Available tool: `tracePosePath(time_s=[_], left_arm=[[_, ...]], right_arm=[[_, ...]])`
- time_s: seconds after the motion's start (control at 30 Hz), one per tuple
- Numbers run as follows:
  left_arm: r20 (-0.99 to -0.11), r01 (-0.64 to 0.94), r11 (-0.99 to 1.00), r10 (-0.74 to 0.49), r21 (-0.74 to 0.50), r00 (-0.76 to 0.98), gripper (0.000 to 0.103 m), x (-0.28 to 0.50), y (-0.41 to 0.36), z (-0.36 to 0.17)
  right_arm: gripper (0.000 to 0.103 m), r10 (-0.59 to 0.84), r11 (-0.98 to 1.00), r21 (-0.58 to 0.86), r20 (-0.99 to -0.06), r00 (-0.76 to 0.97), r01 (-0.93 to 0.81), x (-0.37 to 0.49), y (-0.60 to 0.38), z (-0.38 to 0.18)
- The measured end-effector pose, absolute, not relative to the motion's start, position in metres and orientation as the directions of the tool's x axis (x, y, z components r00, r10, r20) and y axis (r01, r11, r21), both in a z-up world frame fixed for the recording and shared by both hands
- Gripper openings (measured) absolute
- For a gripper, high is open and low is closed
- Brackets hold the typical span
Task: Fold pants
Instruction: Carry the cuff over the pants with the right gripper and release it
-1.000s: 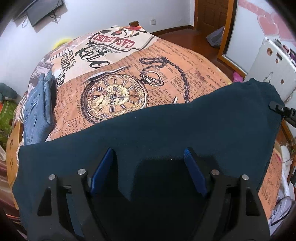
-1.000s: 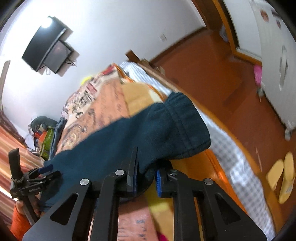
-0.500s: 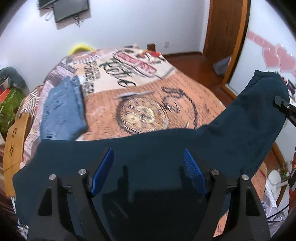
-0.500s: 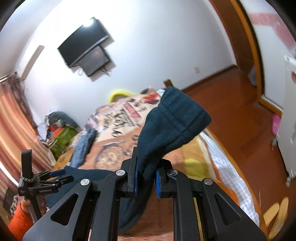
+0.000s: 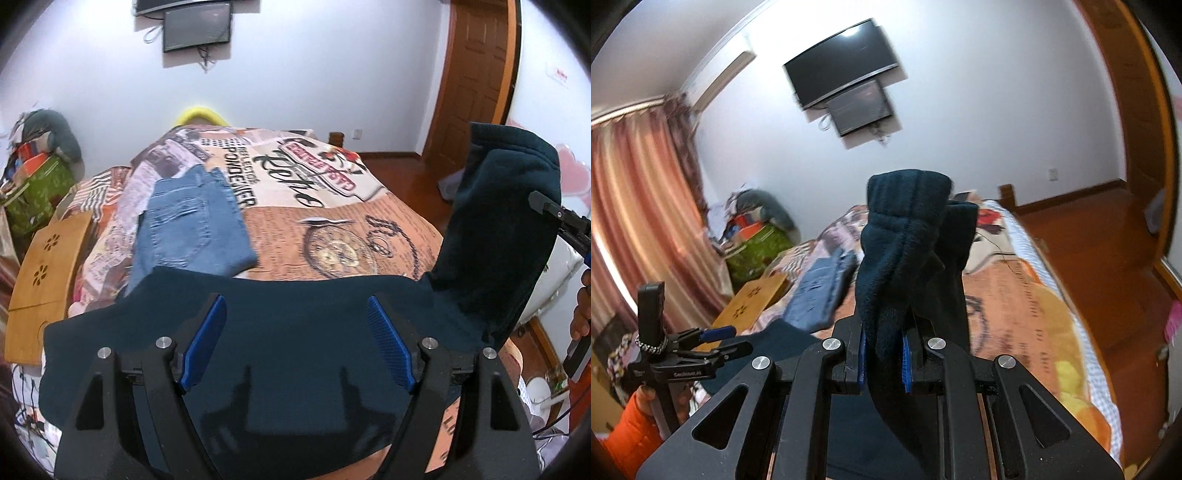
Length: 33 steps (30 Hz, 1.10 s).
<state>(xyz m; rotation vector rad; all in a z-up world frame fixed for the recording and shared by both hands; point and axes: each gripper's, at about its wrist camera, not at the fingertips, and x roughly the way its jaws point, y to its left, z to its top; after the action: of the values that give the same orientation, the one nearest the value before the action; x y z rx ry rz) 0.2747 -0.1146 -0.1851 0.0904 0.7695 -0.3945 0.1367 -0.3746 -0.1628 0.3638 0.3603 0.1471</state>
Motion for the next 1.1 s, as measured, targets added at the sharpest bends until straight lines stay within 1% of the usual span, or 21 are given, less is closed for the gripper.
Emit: tracePosePath(time_s=[0.2,0.3,0.47,0.53,0.7,0.73,0.8,0.83,0.87,1.0,1.1], left_arm=[[-0.676,0.321,0.94,-0.312,-0.118,0.668,0.079,0.271,-0.066,-0.187],[-0.681,0.28,0.949,-0.299,-0.142,0.668,0.079,0.271,-0.044,-0.194],[-0.696,0.221,0.963,-0.263,-0.152,0.668,0.079,0.268,-0.017,-0.204],[-0.702,0.209,0.965,-0.257,-0.156,0.664,0.079,0.266,-0.011,-0.207],[-0.713,0.203,0.967,-0.253,-0.157,0.654,0.079,0.265,-0.009,-0.211],[-0.714,0.204,0.966,-0.255,-0.158,0.652,0.079,0.265,-0.01,-0.211],[-0.715,0.211,0.964,-0.264,-0.164,0.648,0.079,0.267,-0.014,-0.21],[-0.714,0.219,0.961,-0.274,-0.171,0.644,0.079,0.268,-0.018,-0.209],[-0.713,0.227,0.957,-0.285,-0.178,0.641,0.079,0.269,-0.022,-0.208],[-0.712,0.268,0.947,-0.312,-0.177,0.63,0.079,0.273,-0.044,-0.204],[-0.717,0.307,0.937,-0.329,-0.166,0.615,0.079,0.276,-0.067,-0.204]], right_arm=[[0.013,0.29,0.932,0.32,-0.372,0.882,-0.171,0.166,-0.321,-0.162],[0.013,0.341,0.929,0.291,-0.429,0.836,-0.23,0.185,-0.288,-0.172],[0.013,0.419,0.908,0.255,-0.561,0.714,-0.333,0.209,-0.233,-0.209],[0.013,0.428,0.902,0.246,-0.619,0.659,-0.355,0.215,-0.217,-0.23],[0.018,0.427,0.898,0.256,-0.705,0.567,-0.358,0.219,-0.207,-0.259],[0.021,0.428,0.897,0.258,-0.713,0.556,-0.358,0.219,-0.206,-0.26],[0.03,0.455,0.884,0.288,-0.711,0.537,-0.368,0.218,-0.21,-0.259],[0.038,0.473,0.875,0.307,-0.706,0.527,-0.375,0.216,-0.211,-0.257],[0.043,0.493,0.865,0.327,-0.697,0.522,-0.381,0.213,-0.214,-0.254],[0.043,0.505,0.858,0.314,-0.661,0.555,-0.406,0.201,-0.224,-0.237],[0.043,0.498,0.865,0.312,-0.628,0.598,-0.393,0.192,-0.241,-0.226]])
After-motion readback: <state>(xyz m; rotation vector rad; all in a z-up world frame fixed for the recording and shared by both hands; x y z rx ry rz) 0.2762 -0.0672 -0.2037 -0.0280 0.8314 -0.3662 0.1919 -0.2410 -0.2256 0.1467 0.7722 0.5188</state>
